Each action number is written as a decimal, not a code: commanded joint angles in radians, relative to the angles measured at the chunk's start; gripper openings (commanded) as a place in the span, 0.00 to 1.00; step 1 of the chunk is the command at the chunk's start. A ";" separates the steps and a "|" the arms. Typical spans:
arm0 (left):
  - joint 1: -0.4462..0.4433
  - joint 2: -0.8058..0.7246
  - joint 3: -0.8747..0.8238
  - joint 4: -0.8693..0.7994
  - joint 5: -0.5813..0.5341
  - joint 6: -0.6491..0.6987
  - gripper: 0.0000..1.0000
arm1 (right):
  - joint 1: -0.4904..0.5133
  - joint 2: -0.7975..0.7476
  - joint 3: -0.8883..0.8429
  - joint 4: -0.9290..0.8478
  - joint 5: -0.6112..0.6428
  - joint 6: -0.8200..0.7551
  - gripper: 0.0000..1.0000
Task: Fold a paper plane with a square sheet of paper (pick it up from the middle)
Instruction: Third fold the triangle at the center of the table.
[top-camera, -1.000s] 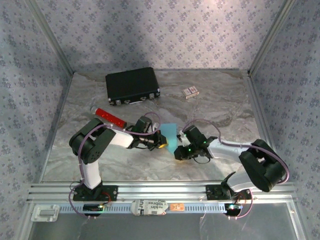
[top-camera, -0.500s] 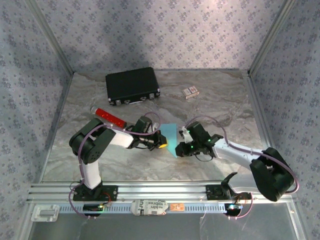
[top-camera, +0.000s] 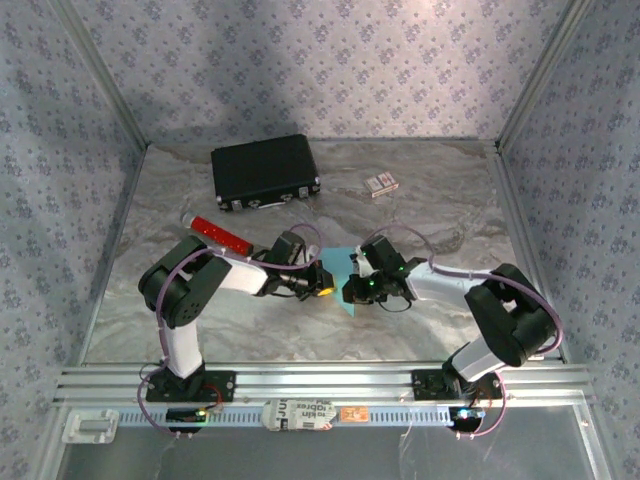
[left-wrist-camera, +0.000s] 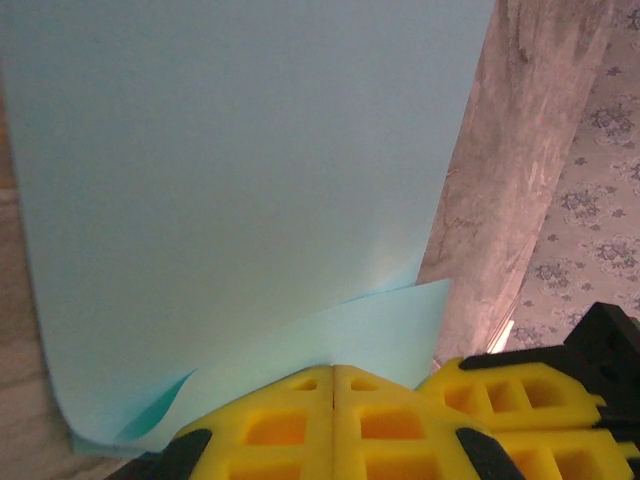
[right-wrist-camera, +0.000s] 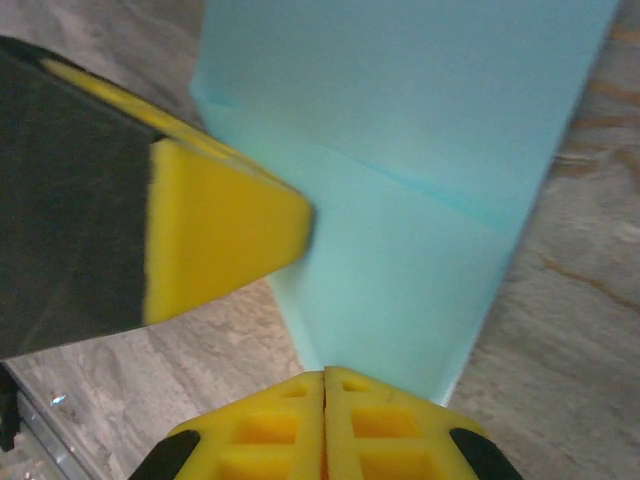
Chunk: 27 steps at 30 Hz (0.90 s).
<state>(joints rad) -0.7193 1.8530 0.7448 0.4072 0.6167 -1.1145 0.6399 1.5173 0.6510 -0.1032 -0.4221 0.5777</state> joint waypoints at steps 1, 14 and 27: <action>0.014 0.035 0.010 -0.123 -0.051 0.037 0.00 | -0.009 0.019 -0.042 -0.035 0.039 0.033 0.08; 0.017 -0.089 0.103 -0.265 -0.064 0.157 0.06 | -0.011 0.032 -0.061 -0.049 0.093 0.043 0.06; -0.042 -0.009 0.101 -0.201 -0.017 0.128 0.02 | -0.013 0.030 -0.068 -0.052 0.100 0.065 0.06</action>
<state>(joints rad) -0.7616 1.8072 0.8242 0.1944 0.5915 -0.9852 0.6308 1.5223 0.6186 -0.0807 -0.3996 0.6258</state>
